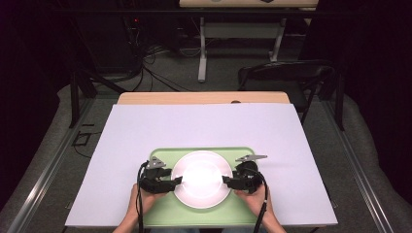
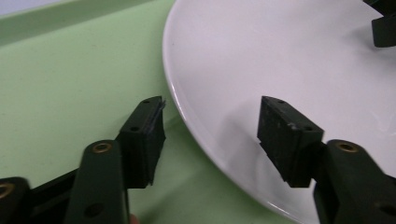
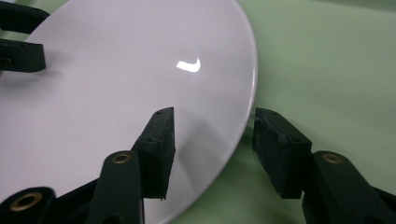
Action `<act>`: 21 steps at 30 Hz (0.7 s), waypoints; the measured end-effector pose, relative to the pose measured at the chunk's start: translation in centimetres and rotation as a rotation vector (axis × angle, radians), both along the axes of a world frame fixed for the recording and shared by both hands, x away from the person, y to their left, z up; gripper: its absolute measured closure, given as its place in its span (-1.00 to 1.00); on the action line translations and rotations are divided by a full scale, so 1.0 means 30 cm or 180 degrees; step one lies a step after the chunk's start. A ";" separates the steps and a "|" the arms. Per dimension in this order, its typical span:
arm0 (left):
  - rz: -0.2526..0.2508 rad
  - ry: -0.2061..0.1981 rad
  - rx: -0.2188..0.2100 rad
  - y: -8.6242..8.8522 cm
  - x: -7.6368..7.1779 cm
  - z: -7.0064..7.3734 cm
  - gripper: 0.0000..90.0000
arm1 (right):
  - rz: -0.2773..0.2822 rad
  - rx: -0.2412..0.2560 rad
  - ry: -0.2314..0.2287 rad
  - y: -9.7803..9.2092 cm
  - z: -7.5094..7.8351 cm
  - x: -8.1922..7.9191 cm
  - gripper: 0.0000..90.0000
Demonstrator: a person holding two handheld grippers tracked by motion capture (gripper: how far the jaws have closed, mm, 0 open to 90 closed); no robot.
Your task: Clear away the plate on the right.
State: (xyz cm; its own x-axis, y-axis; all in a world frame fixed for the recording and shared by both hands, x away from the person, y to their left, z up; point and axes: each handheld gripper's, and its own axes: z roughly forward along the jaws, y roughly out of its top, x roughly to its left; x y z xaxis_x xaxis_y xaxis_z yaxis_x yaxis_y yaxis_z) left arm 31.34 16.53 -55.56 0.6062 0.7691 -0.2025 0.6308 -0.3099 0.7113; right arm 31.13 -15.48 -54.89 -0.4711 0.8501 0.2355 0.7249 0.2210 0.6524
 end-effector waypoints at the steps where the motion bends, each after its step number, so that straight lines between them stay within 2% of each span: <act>1: 0.0020 -0.0029 -0.0024 0.006 -0.001 0.005 -0.20 | 0.0054 -0.0009 -0.0061 -0.008 0.002 -0.003 -0.04; 4: 0.0057 -0.0146 -0.0126 0.030 -0.006 0.022 -0.33 | 0.0164 0.0036 -0.0229 -0.030 0.014 -0.012 -0.13; 8: 0.0003 -0.0291 -0.0223 0.062 -0.018 0.045 -0.52 | 0.0289 0.0151 -0.0457 -0.055 0.030 -0.019 -0.27; 9: -0.0021 -0.0331 -0.0262 0.069 -0.023 0.051 -0.57 | 0.0325 0.0147 -0.0496 -0.060 0.036 -0.022 -0.39; 10: -0.0055 -0.0360 -0.0286 0.075 -0.027 0.057 -0.65 | 0.0465 0.0204 -0.0621 -0.067 0.045 -0.028 -0.59; 11: -0.0098 -0.0380 -0.0303 0.083 -0.031 0.064 -0.65 | 0.0465 0.0204 -0.0621 -0.067 0.045 -0.028 -0.59; 12: -0.0173 -0.0484 -0.0349 0.097 -0.044 0.079 -0.68 | 0.0575 0.0176 -0.0750 -0.074 0.058 -0.037 -0.68; 13: -0.0173 -0.0484 -0.0349 0.097 -0.044 0.079 -0.70 | 0.0575 0.0176 -0.0750 -0.074 0.058 -0.037 -0.68; 15: -0.0230 -0.0568 -0.0386 0.109 -0.058 0.093 -0.73 | 0.0661 0.0201 -0.0884 -0.082 0.070 -0.047 -0.71; 16: -0.0272 -0.0659 -0.0399 0.122 -0.070 0.106 -0.77 | 0.0744 0.0181 -0.0959 -0.089 0.081 -0.057 -0.77; 17: -0.0272 -0.0659 -0.0399 0.122 -0.070 0.106 -0.80 | 0.0744 0.0181 -0.0959 -0.089 0.081 -0.057 -0.77; 20: -0.0336 -0.0816 -0.0436 0.143 -0.091 0.127 -0.86 | 0.0846 0.0163 -0.1113 -0.104 0.100 -0.073 -0.86; 21: -0.0336 -0.0816 -0.0436 0.143 -0.091 0.127 -0.89 | 0.0883 0.0177 -0.1157 -0.108 0.105 -0.077 -0.88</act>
